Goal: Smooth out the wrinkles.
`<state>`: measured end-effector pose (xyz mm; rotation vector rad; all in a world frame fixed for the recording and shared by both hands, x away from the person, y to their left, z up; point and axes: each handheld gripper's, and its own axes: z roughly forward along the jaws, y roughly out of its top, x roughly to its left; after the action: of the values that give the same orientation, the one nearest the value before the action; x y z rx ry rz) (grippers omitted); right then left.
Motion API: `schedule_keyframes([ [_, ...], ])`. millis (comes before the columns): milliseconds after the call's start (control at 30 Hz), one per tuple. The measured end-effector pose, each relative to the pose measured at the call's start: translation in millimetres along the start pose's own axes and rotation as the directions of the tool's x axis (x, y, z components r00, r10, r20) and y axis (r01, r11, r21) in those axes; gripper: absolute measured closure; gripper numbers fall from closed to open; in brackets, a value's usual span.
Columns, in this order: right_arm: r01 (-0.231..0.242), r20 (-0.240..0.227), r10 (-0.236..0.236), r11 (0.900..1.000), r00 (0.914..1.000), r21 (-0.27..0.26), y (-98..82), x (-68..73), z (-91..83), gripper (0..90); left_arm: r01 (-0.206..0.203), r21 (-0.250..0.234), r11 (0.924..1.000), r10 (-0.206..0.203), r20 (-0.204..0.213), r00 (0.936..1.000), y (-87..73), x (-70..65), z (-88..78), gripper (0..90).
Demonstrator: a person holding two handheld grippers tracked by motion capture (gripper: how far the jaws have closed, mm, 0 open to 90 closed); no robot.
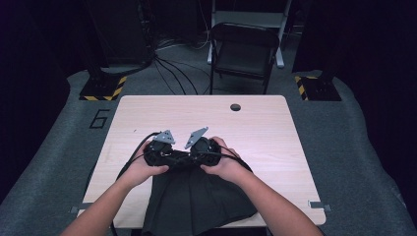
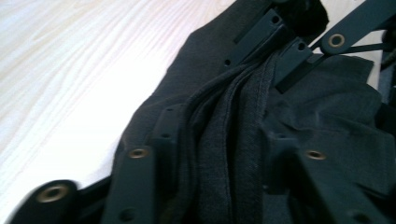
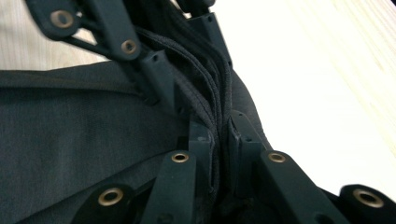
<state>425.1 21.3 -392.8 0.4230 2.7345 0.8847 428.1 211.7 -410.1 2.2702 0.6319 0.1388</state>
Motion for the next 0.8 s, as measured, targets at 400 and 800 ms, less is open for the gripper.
schedule_keyframes([
  [400,-0.076,0.097,0.095,0.981,0.9907,-0.18,-9.1,2.2,-36.6,50.7,0.068,-0.053,0.9963,-0.071,-0.053,0.9961,14.4,12.7,-5.0,81.8],
  [800,-0.052,0.03,0.06,0.974,0.9977,-0.22,-48.3,33.9,-36.5,51.6,0.019,-0.069,0.9974,-0.028,-0.13,0.9911,56.9,24.8,-22.1,82.3],
])
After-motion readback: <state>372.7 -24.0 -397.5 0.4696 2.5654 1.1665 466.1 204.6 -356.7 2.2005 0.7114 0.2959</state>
